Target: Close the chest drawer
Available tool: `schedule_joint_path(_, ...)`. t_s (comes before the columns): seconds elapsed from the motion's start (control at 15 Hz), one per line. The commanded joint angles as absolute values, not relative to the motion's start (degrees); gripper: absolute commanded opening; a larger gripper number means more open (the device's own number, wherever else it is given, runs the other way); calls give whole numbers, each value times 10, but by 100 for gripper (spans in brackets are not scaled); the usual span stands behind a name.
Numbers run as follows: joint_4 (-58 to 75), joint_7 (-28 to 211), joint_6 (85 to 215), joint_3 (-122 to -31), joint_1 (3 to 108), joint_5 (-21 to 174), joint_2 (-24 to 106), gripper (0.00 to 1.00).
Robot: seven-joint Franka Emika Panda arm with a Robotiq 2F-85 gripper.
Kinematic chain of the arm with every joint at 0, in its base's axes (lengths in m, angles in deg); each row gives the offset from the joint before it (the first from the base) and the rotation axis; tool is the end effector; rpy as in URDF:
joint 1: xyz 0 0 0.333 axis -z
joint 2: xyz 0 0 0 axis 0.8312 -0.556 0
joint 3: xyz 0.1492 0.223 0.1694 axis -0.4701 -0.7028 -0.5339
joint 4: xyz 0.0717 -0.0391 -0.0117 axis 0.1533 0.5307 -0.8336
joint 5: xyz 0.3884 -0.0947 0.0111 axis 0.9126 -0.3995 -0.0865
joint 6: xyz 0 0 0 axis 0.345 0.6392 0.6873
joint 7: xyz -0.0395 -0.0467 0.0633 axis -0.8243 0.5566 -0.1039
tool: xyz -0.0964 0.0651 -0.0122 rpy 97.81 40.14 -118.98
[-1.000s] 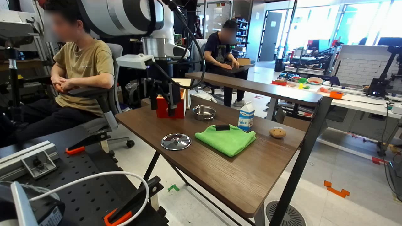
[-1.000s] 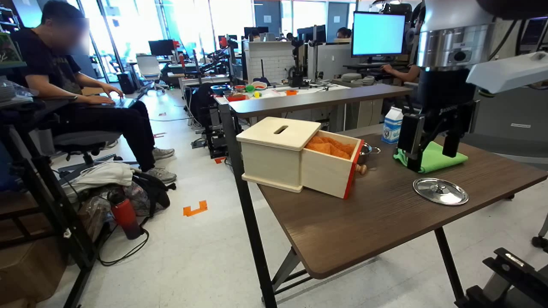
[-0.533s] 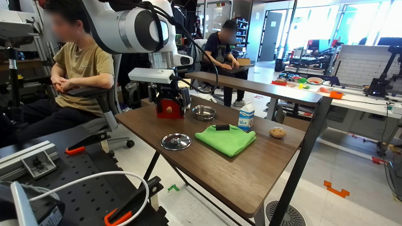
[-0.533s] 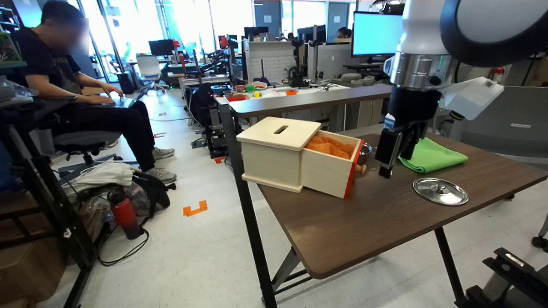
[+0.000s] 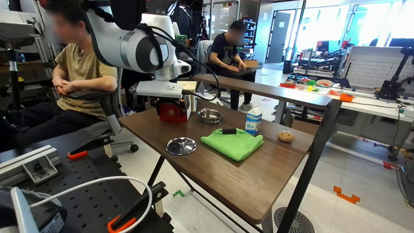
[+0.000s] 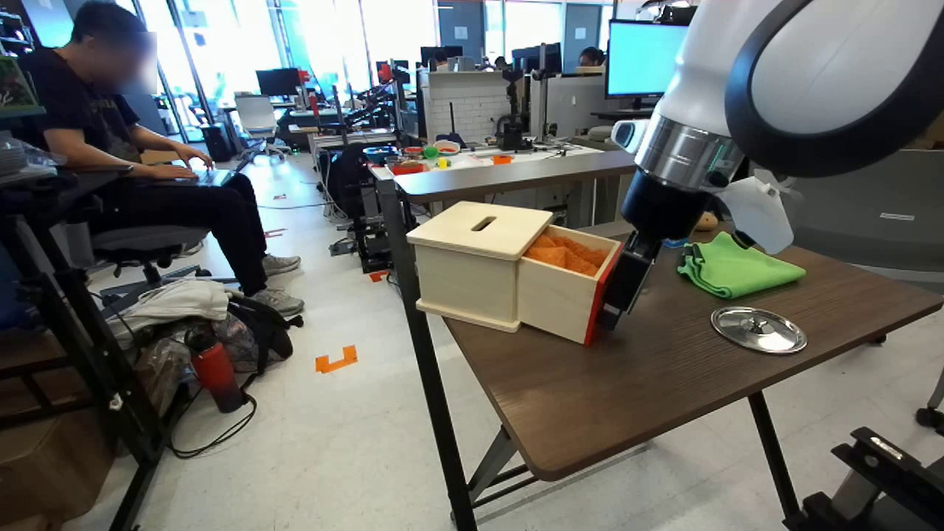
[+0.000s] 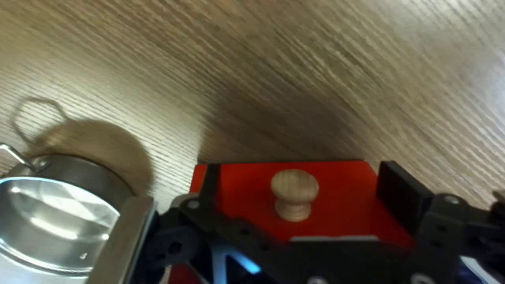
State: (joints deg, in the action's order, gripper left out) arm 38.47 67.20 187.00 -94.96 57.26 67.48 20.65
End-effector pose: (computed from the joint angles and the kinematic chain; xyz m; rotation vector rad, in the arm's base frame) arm 0.5640 0.1560 0.1158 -2.8468 -1.0635 -0.3820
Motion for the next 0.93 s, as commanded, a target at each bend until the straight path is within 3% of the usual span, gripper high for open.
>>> schedule_joint_path(0.0, 358, 604, 1896, -1015, 633, 676, 169, 100)
schedule_joint_path(0.87, 284, 547, 1885, -1108, 691, 676, 119, 100)
